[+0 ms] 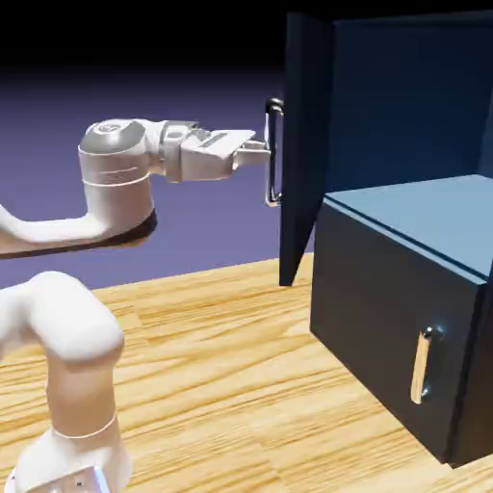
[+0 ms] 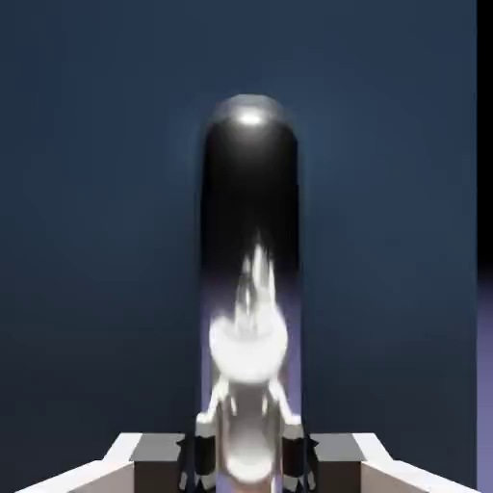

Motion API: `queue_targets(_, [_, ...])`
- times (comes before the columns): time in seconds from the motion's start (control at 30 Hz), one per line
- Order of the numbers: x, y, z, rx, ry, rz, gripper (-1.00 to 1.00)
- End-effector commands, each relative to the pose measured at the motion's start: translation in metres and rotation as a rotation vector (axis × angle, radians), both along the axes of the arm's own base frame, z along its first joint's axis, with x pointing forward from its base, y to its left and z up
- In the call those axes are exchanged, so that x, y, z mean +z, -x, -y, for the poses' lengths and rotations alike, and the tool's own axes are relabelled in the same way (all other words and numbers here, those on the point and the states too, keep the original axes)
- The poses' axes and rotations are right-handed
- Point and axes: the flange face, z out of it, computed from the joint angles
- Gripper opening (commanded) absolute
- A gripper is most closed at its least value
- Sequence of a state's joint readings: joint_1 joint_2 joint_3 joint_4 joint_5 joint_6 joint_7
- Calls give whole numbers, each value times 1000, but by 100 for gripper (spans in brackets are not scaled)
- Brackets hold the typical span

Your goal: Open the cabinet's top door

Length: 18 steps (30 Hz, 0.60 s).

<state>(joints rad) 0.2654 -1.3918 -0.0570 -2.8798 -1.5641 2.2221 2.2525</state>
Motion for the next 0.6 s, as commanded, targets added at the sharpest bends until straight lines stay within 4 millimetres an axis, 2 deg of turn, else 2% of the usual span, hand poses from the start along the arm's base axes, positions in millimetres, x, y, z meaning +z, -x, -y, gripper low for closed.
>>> queue_targets(0.0, [0, 4, -6, -17, 0, 0, -100])
queue_targets(0.33, [0, 41, -75, -183, 0, 0, -100])
queue_targets(0.57, [0, 62, -136, -320, 0, 0, -100])
